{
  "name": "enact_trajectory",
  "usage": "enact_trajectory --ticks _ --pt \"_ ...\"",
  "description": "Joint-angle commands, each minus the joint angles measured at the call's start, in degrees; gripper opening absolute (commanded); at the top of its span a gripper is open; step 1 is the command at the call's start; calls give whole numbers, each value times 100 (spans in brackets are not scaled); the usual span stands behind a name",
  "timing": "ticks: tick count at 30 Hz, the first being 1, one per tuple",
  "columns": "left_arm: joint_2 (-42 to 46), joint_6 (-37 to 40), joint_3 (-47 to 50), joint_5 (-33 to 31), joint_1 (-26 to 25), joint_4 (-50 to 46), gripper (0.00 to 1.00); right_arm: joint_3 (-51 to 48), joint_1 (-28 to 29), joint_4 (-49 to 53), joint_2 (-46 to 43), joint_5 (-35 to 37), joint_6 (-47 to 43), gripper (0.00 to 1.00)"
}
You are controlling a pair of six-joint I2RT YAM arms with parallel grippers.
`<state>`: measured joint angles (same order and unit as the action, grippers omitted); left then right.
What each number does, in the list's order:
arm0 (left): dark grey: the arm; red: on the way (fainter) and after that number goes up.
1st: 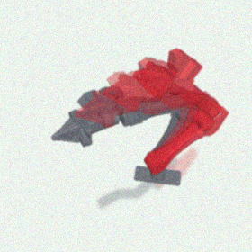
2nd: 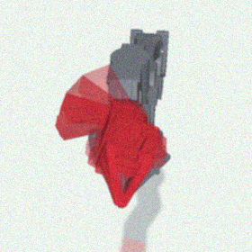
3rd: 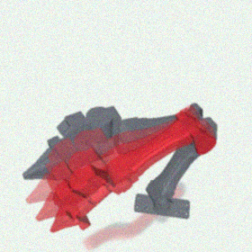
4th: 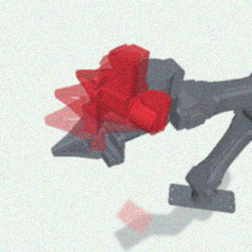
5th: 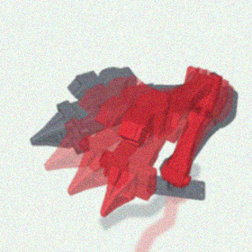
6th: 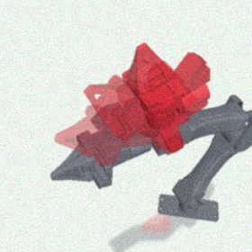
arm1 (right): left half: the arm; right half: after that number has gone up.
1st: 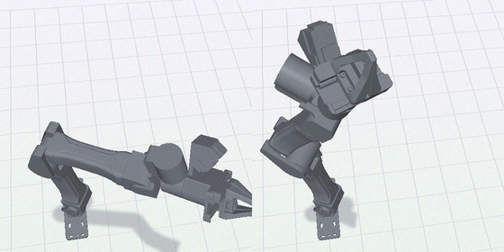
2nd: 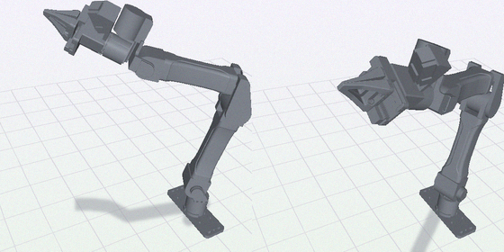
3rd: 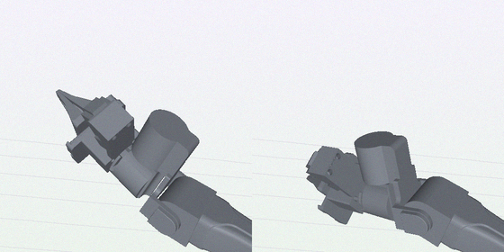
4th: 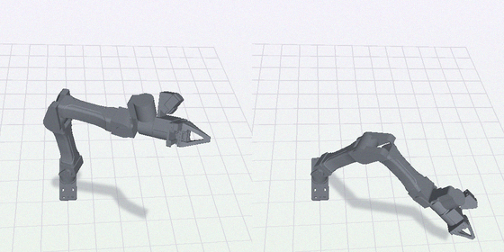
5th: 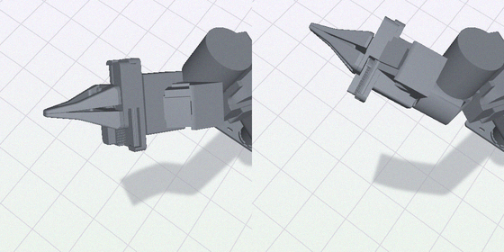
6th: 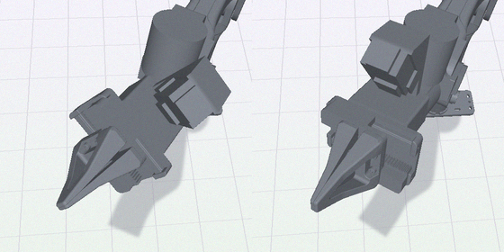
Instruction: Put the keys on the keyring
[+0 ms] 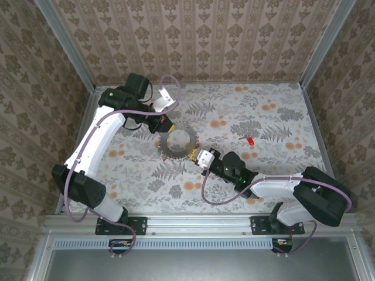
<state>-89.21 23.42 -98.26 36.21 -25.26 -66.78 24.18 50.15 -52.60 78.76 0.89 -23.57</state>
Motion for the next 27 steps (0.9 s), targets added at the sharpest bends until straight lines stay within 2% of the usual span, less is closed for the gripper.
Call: enact_trajectory --ticks 1,4,6,10,12,13,15,17,18,20,22,23,27 --pt "239 -554 211 -93 136 433 0 7 -18 -66 -201 -30 213 0" --pt "333 -1204 632 -22 392 1033 0 76 -25 507 -555 -40 363 0" --pt "410 -1588 954 388 532 1458 0 281 -50 1321 -846 -33 557 0" --pt "555 -2378 1623 729 640 2314 1 719 -168 2875 -1339 -201 742 0" --pt "630 -2832 2050 934 661 2875 6 894 -266 3409 -1504 -431 745 0" --pt "649 -3028 2203 1017 669 3107 11 995 -292 3638 -1550 -505 744 0" --pt "681 -3345 2574 1125 671 3509 15 1294 -384 4269 -1591 -782 713 0" --pt "718 -3636 2909 1128 671 3874 24 1632 -510 4919 -1564 -1026 701 0" --pt "741 -3794 3114 1121 663 4089 25 1828 -600 5266 -1521 -1192 681 0" --pt "780 -4071 3488 1040 662 4488 36 2161 -723 5815 -1411 -1480 613 0" --pt "813 -4284 3820 981 662 4878 40 2442 -807 6303 -1261 -1652 492 0" --pt "850 -4413 3987 940 664 5098 46 2583 -869 6542 -1171 -1779 404 0" --pt "985 -4720 4510 723 660 5745 54 3184 -1000 7349 -738 -2027 121 0"
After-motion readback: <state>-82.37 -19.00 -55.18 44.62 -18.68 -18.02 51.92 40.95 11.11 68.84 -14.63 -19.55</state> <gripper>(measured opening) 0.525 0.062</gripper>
